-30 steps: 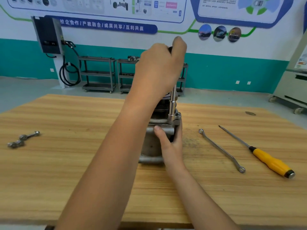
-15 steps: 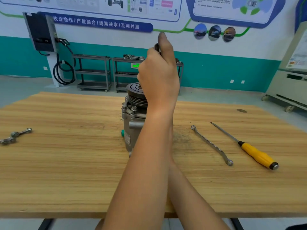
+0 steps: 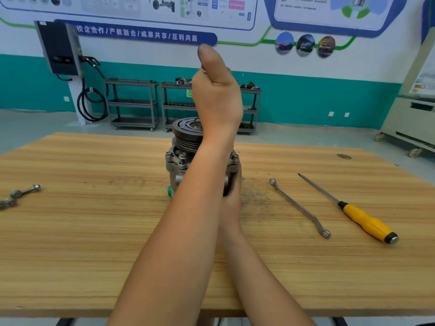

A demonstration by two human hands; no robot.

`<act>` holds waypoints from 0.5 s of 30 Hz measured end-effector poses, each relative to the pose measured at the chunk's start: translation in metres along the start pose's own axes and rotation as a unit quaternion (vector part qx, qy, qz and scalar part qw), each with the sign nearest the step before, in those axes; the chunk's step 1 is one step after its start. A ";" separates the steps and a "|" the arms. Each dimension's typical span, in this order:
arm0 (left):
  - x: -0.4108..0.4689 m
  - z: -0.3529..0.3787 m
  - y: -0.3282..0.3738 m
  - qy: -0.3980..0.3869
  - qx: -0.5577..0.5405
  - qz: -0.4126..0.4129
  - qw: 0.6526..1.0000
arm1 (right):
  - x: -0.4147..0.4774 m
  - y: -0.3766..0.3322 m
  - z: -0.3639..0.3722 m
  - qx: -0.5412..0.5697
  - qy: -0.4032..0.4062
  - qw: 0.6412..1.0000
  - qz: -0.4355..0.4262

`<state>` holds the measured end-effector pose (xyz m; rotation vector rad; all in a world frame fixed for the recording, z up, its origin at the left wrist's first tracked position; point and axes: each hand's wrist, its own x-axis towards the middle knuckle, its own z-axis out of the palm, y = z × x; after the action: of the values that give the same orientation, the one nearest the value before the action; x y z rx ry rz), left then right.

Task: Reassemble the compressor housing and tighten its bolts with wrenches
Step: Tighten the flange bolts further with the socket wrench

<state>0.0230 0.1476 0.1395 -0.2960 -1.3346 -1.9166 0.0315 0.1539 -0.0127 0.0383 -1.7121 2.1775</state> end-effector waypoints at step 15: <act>0.025 -0.016 -0.005 -0.238 -0.092 -0.176 0.951 | 0.001 -0.001 -0.005 -0.016 -0.034 0.999 0.003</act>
<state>0.0062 0.1229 0.1438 -0.6892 -1.6005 -2.3779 0.0316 0.1590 -0.0132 0.0996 -1.7854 2.1758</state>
